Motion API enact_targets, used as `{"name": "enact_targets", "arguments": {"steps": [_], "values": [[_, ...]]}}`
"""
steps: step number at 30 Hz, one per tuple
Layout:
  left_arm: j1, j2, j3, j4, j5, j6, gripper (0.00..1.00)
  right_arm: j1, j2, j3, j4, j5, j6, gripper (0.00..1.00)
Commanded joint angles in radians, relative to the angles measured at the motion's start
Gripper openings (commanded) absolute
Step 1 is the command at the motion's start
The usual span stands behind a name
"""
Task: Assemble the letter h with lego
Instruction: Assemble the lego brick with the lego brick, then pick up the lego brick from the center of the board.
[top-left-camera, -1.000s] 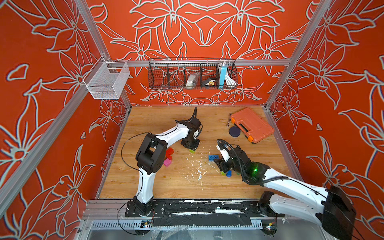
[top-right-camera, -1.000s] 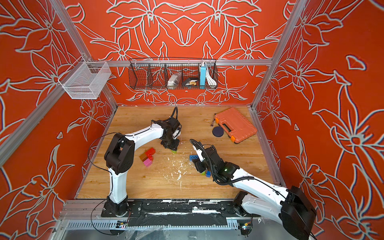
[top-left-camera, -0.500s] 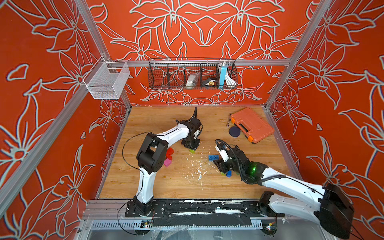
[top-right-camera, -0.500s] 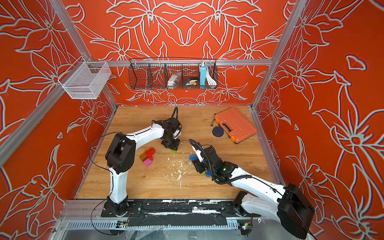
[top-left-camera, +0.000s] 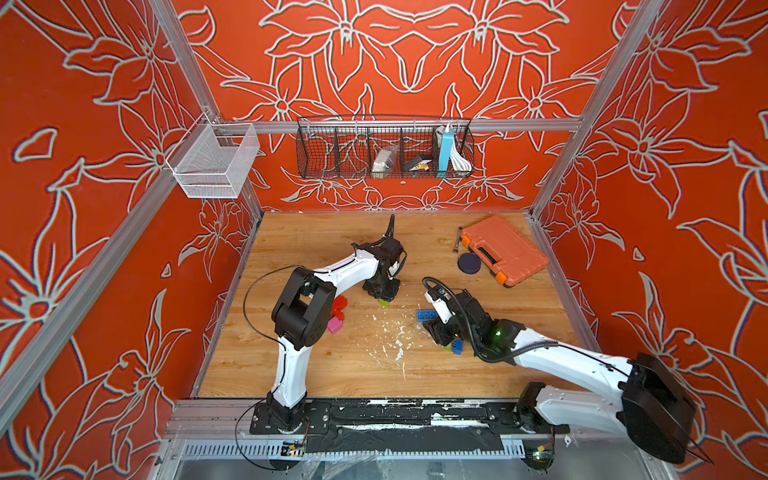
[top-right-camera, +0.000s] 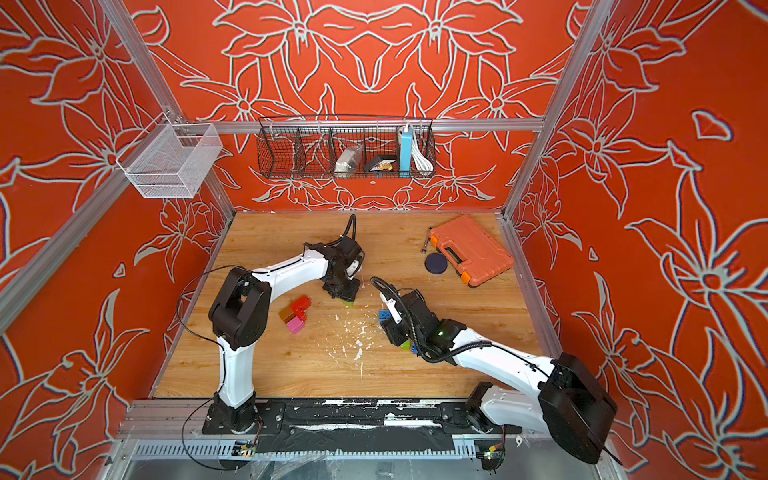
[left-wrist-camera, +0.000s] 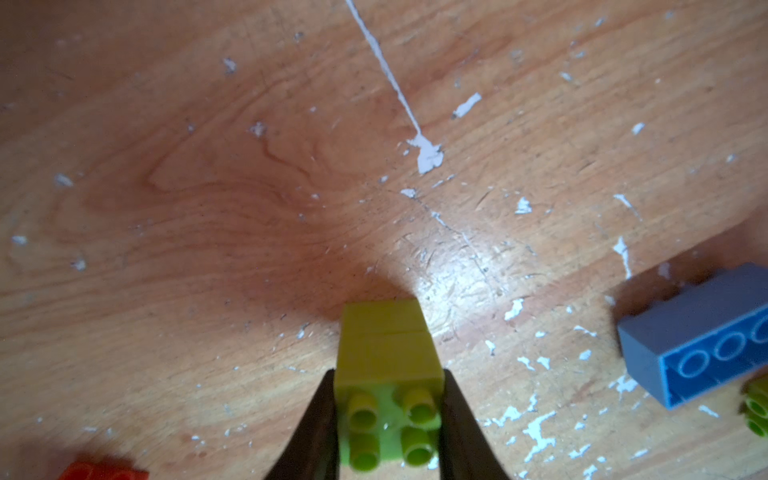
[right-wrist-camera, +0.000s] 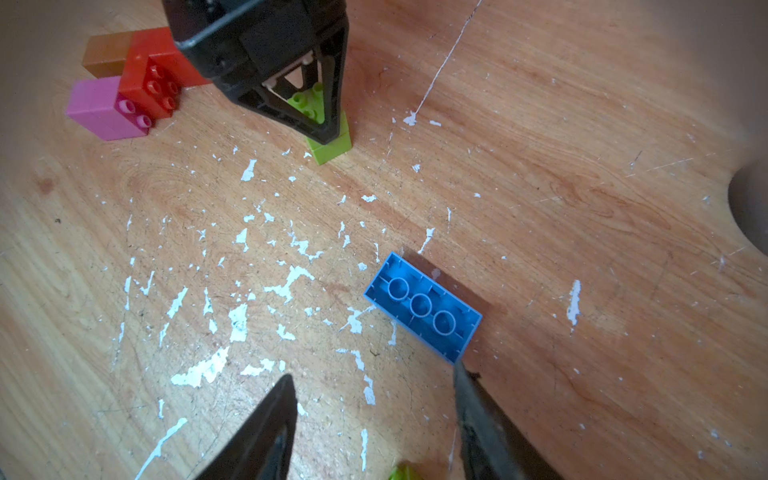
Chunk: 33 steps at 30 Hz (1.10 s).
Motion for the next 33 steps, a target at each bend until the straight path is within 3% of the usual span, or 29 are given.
{"name": "enact_targets", "arguments": {"steps": [1,5,6,9,14,22,28,33], "values": [[-0.003,0.084,-0.086,-0.011,-0.05,-0.02,0.26,-0.008,0.015,0.043,-0.04,0.04,0.032,0.62],[-0.001,0.098,-0.077,-0.027,-0.031,-0.003,0.29,-0.035,0.047,0.082,-0.121,0.027,0.023,0.65],[-0.001,0.09,-0.082,-0.026,-0.019,0.004,0.3,-0.057,0.06,0.089,-0.13,-0.018,0.009,0.72],[0.005,0.042,-0.108,0.0,-0.02,0.033,0.33,-0.124,0.115,0.125,-0.172,-0.171,-0.048,0.79],[0.03,-0.023,-0.105,-0.023,0.036,0.084,0.4,-0.152,0.246,0.256,-0.28,-0.251,-0.15,0.81],[0.056,-0.103,-0.131,-0.011,0.138,0.158,0.47,-0.172,0.432,0.401,-0.388,-0.262,-0.256,0.82],[0.071,-0.178,-0.146,-0.004,0.168,0.204,0.53,-0.171,0.478,0.431,-0.44,-0.286,-0.291,0.8],[0.139,-0.288,-0.195,0.013,0.234,0.238,0.55,-0.171,0.52,0.452,-0.453,-0.312,-0.322,0.75]]}}
